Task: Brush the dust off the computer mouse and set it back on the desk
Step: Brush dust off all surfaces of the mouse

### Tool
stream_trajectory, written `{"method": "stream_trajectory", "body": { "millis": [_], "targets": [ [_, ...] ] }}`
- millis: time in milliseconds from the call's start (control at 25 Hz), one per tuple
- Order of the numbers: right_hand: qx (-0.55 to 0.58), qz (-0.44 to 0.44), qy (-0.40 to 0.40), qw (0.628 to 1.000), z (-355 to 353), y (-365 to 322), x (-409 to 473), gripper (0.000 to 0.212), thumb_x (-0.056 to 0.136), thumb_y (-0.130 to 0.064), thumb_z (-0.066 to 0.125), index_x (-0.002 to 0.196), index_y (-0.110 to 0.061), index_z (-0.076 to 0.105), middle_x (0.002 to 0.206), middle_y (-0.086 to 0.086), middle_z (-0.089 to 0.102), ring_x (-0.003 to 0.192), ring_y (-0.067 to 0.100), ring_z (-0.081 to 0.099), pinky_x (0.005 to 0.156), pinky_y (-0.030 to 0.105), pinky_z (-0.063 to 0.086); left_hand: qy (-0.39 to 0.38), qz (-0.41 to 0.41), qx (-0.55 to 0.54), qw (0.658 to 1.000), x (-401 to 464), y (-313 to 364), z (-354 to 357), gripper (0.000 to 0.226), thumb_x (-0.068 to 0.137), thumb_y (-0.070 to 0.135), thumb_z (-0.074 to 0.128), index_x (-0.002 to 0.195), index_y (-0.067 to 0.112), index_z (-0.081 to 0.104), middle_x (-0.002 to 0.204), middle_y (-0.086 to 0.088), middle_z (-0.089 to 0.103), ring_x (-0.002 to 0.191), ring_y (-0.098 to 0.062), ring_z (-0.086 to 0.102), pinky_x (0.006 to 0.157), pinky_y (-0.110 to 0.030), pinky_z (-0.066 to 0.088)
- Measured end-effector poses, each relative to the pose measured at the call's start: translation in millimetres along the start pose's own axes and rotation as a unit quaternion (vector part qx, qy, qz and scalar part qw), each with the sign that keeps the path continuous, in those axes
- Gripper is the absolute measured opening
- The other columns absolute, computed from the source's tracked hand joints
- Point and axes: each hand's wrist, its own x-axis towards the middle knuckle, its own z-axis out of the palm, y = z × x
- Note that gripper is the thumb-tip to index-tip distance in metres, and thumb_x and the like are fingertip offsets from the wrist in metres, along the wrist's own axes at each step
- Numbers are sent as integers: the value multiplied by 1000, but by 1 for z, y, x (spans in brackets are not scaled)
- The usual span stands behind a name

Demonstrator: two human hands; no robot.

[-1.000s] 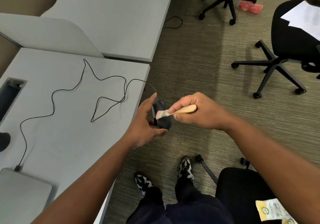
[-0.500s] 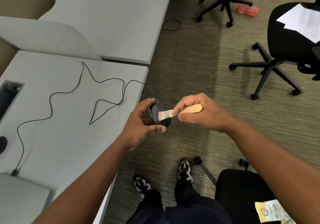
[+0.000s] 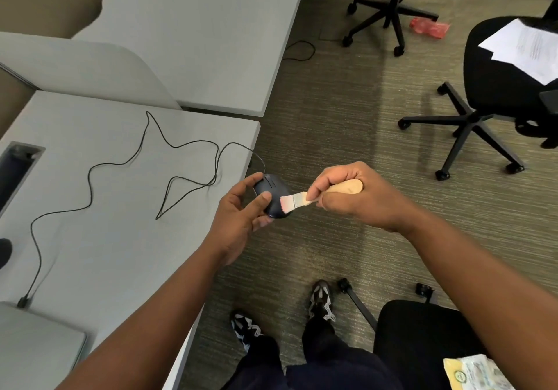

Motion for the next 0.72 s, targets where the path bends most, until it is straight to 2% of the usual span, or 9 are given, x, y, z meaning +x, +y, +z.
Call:
{"method": "stream_trajectory", "body": {
  "millis": [120, 240, 360, 480, 560, 640, 720],
  "targets": [
    [22, -8, -8, 1000, 10, -3, 1, 22, 92, 3, 67, 105, -13, 75, 89, 19, 67, 70, 24, 50, 57, 32, 39, 16, 3, -23, 1000, 1, 3, 2, 61, 83, 21, 71, 142, 17, 58, 147, -12, 56, 109, -21, 76, 75, -31, 64],
    [18, 5, 5, 1000, 16, 0, 4, 17, 90, -2, 71, 98, -15, 76, 84, 25, 66, 68, 26, 49, 59, 38, 37, 29, 5, -51, 998, 0, 7, 3, 62, 83, 17, 72, 143, 15, 58, 147, -12, 56, 109, -24, 76, 73, -31, 64],
    [14, 21, 39, 999, 11, 0, 5, 16, 81, -13, 71, 94, -19, 78, 92, 35, 67, 75, 31, 55, 67, 45, 40, 39, 3, -76, 996, 1, 8, -1, 61, 83, 15, 72, 142, 14, 59, 150, -12, 52, 115, -31, 74, 72, -32, 65],
    [1, 24, 78, 997, 7, -3, 4, 17, 75, -19, 70, 90, -23, 78, 92, 35, 68, 77, 33, 58, 69, 47, 43, 46, -7, -87, 995, 0, 6, -5, 52, 91, 8, 69, 142, 13, 60, 150, -14, 52, 118, -35, 71, 72, -31, 65],
    [11, 14, 95, 995, 5, -6, 3, 19, 72, -24, 71, 89, -25, 79, 92, 35, 68, 78, 34, 58, 70, 47, 44, 49, -14, -101, 994, -1, 5, -8, 55, 86, 11, 71, 140, 14, 61, 150, -15, 53, 119, -35, 70, 73, -31, 64],
    [51, 8, 85, 995, 6, -11, 1, 24, 70, -28, 75, 93, -23, 81, 94, 36, 68, 80, 35, 58, 74, 49, 43, 45, -19, -120, 992, -2, 5, -10, 60, 80, 14, 73, 139, 14, 61, 149, -16, 53, 118, -35, 71, 73, -32, 65],
    [85, 6, 43, 995, 12, -15, 0, 22, 75, -21, 81, 97, -20, 82, 95, 40, 67, 83, 36, 57, 78, 51, 43, 35, -23, -148, 988, -4, 6, -10, 60, 80, 11, 73, 139, 13, 61, 149, -17, 54, 114, -34, 74, 73, -33, 65]
  ]
}}
